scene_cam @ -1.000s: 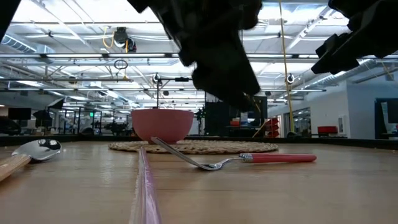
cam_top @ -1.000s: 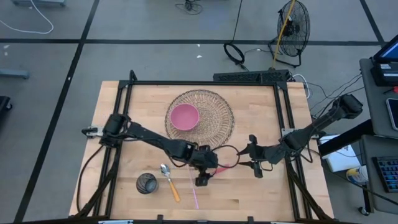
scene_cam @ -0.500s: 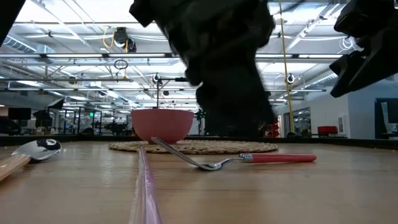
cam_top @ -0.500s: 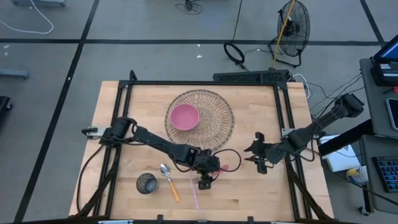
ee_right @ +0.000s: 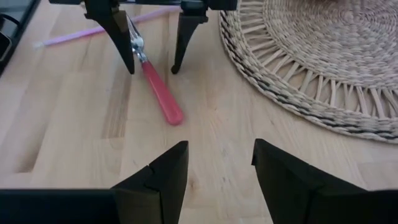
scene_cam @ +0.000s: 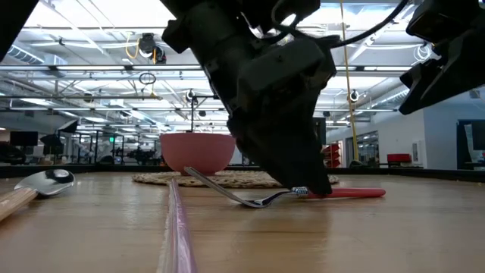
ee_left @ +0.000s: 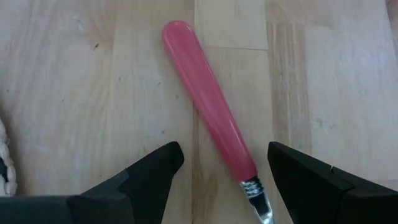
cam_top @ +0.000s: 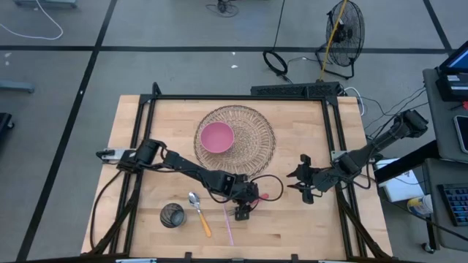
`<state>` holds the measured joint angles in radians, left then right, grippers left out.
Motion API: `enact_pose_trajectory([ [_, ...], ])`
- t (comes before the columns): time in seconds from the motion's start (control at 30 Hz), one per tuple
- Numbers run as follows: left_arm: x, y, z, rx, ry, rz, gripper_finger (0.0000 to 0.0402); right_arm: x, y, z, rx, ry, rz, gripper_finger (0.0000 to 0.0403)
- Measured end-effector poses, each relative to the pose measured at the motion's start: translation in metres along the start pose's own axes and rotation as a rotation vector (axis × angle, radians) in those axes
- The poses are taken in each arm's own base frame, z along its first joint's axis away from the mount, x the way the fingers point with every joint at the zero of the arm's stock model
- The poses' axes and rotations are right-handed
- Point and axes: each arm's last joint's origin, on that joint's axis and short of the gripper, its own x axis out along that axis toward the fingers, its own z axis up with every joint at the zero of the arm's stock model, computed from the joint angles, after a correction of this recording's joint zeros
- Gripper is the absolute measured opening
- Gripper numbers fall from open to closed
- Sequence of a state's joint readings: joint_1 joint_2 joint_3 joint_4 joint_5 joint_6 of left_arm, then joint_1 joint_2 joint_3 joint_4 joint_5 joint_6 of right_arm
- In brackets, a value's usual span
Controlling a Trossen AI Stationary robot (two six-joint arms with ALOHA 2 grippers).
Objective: Pick & Place Utensil
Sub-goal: Put the pink fork on the pink bowl on the brown placemat
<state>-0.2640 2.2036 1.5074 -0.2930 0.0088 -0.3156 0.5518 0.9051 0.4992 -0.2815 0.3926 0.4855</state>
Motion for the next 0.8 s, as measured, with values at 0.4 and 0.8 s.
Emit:
enact_pose_trajectory([
  [0.4, 0.000, 0.003, -0.005, 0.018, 0.037, 0.058, 0.0201, 0.000, 0.000, 0.000, 0.001, -0.002, 0.001, 0.0171],
  [0.8, 0.000, 0.017, -0.005, -0.037, 0.100, 0.027, 0.0088, 0.000, 0.001, 0.001, 0.006, -0.013, 0.007, 0.0171],
])
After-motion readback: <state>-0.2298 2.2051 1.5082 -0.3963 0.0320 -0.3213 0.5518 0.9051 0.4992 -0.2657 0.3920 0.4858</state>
